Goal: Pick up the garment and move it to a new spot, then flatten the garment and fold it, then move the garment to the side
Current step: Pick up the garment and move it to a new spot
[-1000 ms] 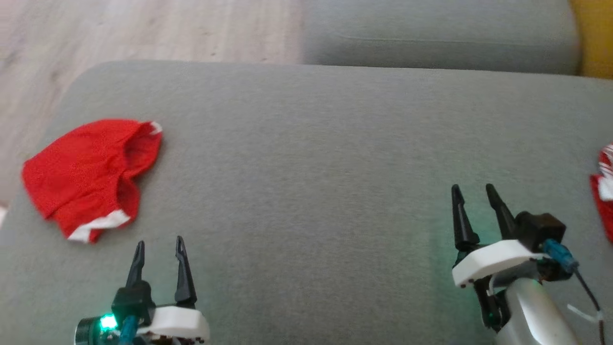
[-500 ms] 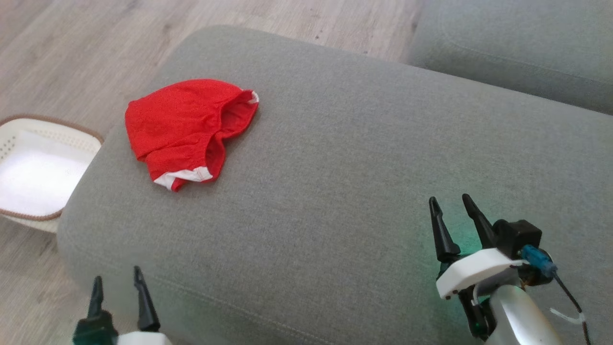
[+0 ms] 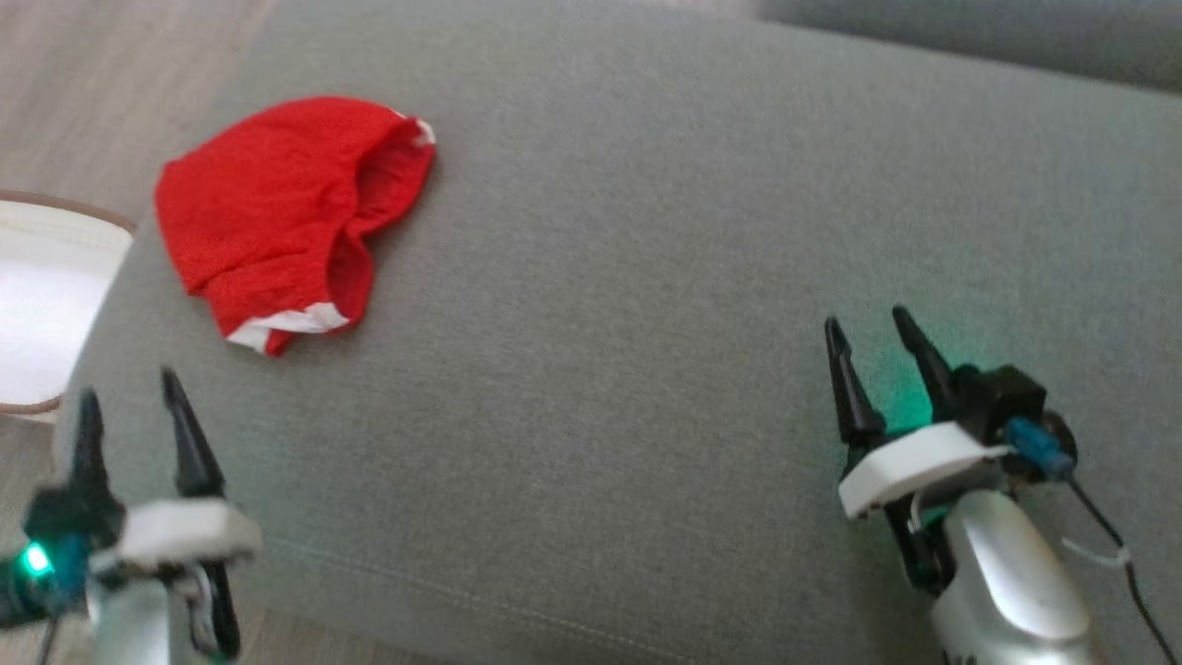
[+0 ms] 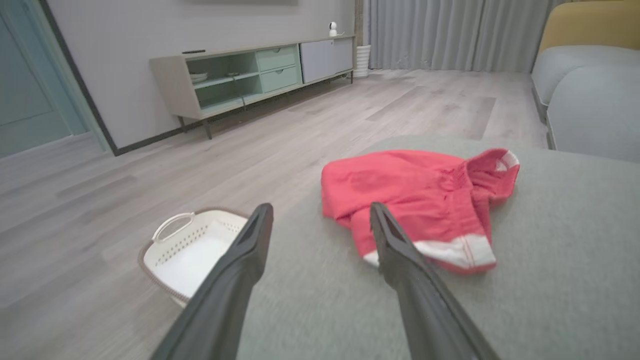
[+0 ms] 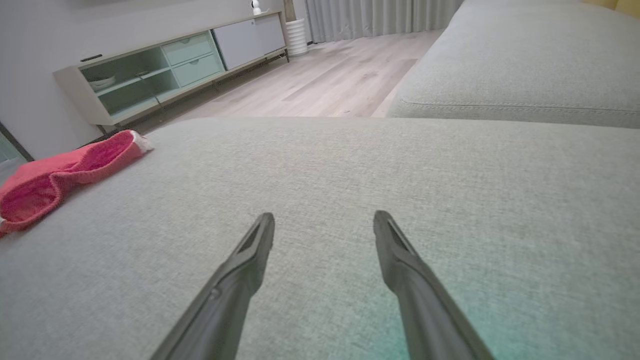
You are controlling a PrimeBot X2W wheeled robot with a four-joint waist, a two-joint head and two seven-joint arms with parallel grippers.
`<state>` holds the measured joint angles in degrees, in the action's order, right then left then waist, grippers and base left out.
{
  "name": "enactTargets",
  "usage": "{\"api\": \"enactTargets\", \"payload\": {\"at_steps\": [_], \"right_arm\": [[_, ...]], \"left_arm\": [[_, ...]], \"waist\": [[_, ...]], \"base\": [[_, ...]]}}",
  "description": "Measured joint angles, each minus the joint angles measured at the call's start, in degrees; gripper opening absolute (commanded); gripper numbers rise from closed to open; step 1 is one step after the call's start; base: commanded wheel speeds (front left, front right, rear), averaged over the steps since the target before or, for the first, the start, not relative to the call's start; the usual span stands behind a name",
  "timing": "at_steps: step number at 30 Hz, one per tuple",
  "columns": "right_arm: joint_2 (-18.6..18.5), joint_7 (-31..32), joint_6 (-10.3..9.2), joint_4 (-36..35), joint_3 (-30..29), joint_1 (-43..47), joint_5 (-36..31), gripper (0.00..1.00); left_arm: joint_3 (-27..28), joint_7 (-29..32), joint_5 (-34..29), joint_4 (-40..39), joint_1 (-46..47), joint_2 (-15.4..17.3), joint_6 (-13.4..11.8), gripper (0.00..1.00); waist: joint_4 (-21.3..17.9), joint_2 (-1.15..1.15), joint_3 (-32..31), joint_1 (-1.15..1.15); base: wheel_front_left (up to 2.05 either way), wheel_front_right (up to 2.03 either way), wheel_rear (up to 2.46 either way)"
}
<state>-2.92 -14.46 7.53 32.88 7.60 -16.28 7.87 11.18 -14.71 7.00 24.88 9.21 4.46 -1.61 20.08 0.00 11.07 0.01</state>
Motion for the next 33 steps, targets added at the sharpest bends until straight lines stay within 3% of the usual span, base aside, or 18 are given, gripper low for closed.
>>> {"api": "enactTargets", "payload": {"at_steps": [11, 21, 22, 23, 24, 33], "right_arm": [[-0.1, 0.0, 0.0, -2.3, -0.6, -3.7, -2.5, 1.0], [0.0, -0.2, 0.0, -3.1, -0.7, -6.8, -2.6, 1.0], [0.0, -0.2, 0.0, -3.1, -0.7, -7.0, -2.6, 1.0], [0.0, -0.2, 0.0, -2.9, -0.7, -7.1, -2.5, 1.0], [0.0, -0.2, 0.0, -2.7, -0.8, -7.2, -2.3, 1.0], [-0.1, -0.2, 0.0, -0.4, -1.6, -6.0, -0.2, 1.0]], "left_arm": [[-2.2, 0.0, 0.3, 14.6, 18.9, 5.9, 7.7, 1.0], [-7.2, 6.5, 4.5, 34.2, 27.6, 8.1, 9.2, 1.0], [-7.3, 7.1, 4.8, 35.3, 28.4, 8.4, 9.2, 0.92], [-7.5, 7.7, 5.0, 36.2, 29.3, 8.7, 9.2, 0.3], [-7.9, 8.2, 5.2, 36.9, 30.1, 8.9, 9.2, 0.0], [-13.4, 4.2, 5.6, 37.2, 31.7, 11.5, 9.2, 0.0]], "waist": [[-5.5, 0.0, 7.9, 0.01], [-10.3, 0.0, 11.5, 0.0], [-10.6, 0.0, 11.6, -0.01], [-10.8, 0.0, 11.5, -0.01], [-10.9, 0.0, 11.4, 0.0], [-10.9, 0.0, 7.8, -0.01]], "base": [[0.0, 0.0, 0.0], [0.0, 0.0, 0.0], [0.0, 0.0, 0.0], [0.0, 0.0, 0.0], [0.0, 0.0, 0.0], [0.0, 0.0, 0.0]]}}
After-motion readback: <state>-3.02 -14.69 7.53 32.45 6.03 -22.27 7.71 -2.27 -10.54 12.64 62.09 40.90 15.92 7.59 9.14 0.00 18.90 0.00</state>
